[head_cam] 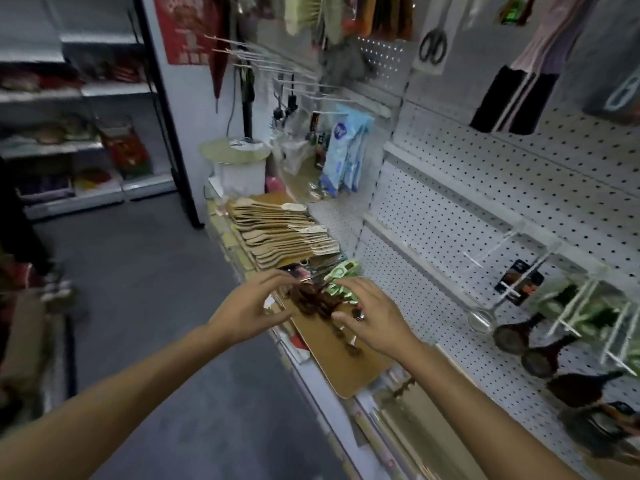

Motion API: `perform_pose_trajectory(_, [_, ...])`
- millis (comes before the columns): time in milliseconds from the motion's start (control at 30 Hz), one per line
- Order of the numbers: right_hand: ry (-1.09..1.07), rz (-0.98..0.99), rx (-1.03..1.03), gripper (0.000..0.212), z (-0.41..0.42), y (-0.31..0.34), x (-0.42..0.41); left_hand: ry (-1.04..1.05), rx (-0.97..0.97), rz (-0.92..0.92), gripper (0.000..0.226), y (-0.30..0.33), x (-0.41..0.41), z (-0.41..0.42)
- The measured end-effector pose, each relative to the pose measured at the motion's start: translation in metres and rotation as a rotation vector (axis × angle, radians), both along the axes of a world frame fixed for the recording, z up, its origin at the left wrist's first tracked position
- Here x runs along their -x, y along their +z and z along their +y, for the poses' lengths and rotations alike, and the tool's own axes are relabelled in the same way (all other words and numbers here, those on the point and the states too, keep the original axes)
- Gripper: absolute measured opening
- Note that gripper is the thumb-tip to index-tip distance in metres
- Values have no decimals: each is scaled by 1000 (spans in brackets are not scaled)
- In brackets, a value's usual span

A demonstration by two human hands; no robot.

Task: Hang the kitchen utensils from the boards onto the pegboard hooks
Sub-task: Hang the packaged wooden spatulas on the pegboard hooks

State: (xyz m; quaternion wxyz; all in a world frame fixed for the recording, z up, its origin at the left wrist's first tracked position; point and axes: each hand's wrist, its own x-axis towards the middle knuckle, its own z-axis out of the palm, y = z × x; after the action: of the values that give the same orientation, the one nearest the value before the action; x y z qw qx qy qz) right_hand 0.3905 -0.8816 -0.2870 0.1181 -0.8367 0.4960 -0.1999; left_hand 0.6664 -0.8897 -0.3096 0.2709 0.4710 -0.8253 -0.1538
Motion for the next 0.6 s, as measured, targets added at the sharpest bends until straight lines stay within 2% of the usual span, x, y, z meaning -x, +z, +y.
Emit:
perform_pose_trajectory(133, [70, 20, -4, 57, -44, -5, -35, 35, -15, 33, 48, -4, -25, -29])
perform_pose_trajectory(600, [185, 2, -69, 59, -253, -41, -102, 149, -42, -94, 52, -21, -82, -218])
